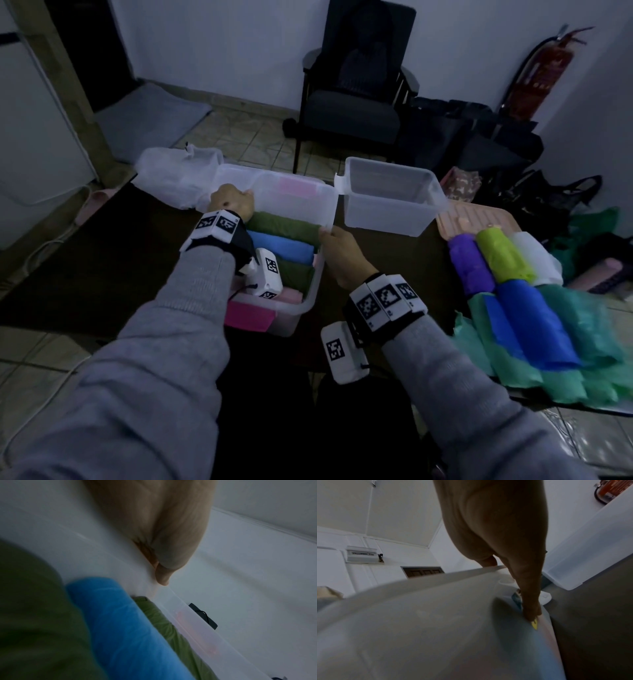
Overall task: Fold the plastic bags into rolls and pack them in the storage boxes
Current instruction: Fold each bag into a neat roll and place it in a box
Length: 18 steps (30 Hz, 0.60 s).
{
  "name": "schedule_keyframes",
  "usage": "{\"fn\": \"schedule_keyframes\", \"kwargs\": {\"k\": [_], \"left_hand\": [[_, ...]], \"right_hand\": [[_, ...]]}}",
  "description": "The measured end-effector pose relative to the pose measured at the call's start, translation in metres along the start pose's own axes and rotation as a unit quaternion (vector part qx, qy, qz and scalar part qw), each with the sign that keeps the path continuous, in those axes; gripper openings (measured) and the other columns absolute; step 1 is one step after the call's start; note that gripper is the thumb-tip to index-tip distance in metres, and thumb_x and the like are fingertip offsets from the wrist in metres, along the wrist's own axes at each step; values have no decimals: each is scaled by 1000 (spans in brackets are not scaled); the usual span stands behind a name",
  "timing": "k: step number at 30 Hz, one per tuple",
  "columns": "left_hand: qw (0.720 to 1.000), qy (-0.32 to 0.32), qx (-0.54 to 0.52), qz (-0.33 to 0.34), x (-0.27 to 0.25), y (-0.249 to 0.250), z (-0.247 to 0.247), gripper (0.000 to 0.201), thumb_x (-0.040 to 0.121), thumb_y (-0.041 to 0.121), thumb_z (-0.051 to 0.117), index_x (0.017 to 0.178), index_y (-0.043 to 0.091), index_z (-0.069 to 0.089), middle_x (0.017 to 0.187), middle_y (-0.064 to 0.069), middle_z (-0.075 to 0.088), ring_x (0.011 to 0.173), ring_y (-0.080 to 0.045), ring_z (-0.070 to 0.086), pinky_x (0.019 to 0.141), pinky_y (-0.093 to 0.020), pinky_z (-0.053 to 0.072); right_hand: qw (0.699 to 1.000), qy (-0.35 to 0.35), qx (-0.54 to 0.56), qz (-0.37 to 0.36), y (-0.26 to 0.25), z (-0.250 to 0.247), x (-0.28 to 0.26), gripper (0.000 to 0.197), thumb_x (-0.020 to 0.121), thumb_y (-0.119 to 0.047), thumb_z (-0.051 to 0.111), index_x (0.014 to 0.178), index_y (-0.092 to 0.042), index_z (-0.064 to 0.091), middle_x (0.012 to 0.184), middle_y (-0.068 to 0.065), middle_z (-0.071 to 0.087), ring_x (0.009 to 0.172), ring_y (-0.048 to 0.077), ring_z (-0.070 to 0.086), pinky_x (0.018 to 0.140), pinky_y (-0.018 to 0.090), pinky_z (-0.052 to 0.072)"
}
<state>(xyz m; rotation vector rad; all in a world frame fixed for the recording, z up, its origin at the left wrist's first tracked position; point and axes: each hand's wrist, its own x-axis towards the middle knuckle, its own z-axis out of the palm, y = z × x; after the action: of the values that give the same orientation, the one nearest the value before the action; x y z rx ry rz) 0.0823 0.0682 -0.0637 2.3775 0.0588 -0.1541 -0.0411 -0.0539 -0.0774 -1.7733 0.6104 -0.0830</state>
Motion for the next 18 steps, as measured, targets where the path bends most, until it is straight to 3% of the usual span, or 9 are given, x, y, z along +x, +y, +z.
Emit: {"fn": "schedule_keyframes", "kwargs": {"k": [4, 7, 8, 10, 13, 15, 18], "left_hand": [[1000, -3, 9, -3, 5, -1, 4, 44, 97, 27, 42, 122, -8, 52, 130, -26, 51, 119, -39, 48, 94, -37, 40], [999, -8, 30, 11, 7, -3, 6, 39, 99, 26, 40, 99, -10, 55, 107, -28, 56, 117, -39, 49, 80, -30, 42], [999, -13, 41, 17, 7, -4, 6, 40, 99, 26, 40, 102, -10, 55, 111, -28, 55, 116, -39, 49, 83, -31, 41], [998, -25, 54, 21, 5, -2, 4, 42, 96, 27, 42, 118, -8, 52, 128, -27, 50, 116, -40, 48, 92, -37, 39], [996, -25, 75, 51, -7, 13, 0, 44, 96, 22, 45, 129, -7, 46, 134, -28, 46, 121, -41, 46, 97, -40, 37], [991, -30, 95, 93, -22, 33, -5, 45, 97, 20, 46, 133, -6, 43, 137, -27, 44, 124, -40, 44, 99, -41, 37], [967, -101, 120, 199, -53, 68, -7, 43, 98, 27, 45, 135, 7, 47, 141, -18, 44, 128, -33, 42, 102, -40, 34]], "right_hand": [[999, -18, -29, -24, 0, -6, 0, 35, 102, -22, 33, 119, 2, 53, 119, 18, 57, 111, 29, 55, 97, 41, 44], [996, -41, -66, -50, 4, -18, -5, 39, 102, -29, 33, 123, -1, 52, 116, 14, 57, 104, 22, 54, 93, 38, 43], [993, -36, -102, -52, 7, -25, -6, 41, 102, -31, 35, 128, -3, 49, 121, 13, 56, 109, 22, 53, 94, 38, 42], [979, 0, -202, -37, 17, -45, -8, 44, 99, -32, 43, 138, -12, 41, 136, 9, 47, 123, 22, 48, 100, 36, 40], [934, 71, -350, 6, 37, -85, -19, 47, 94, -30, 52, 138, -21, 41, 141, 8, 39, 128, 24, 41, 104, 41, 41], [904, 139, -403, 34, 52, -113, -29, 46, 94, -29, 51, 137, -18, 40, 140, 10, 37, 129, 27, 37, 103, 44, 40], [847, 256, -463, 47, 73, -152, -41, 39, 93, -22, 47, 130, -12, 44, 134, 16, 39, 126, 34, 35, 97, 49, 37]]}}
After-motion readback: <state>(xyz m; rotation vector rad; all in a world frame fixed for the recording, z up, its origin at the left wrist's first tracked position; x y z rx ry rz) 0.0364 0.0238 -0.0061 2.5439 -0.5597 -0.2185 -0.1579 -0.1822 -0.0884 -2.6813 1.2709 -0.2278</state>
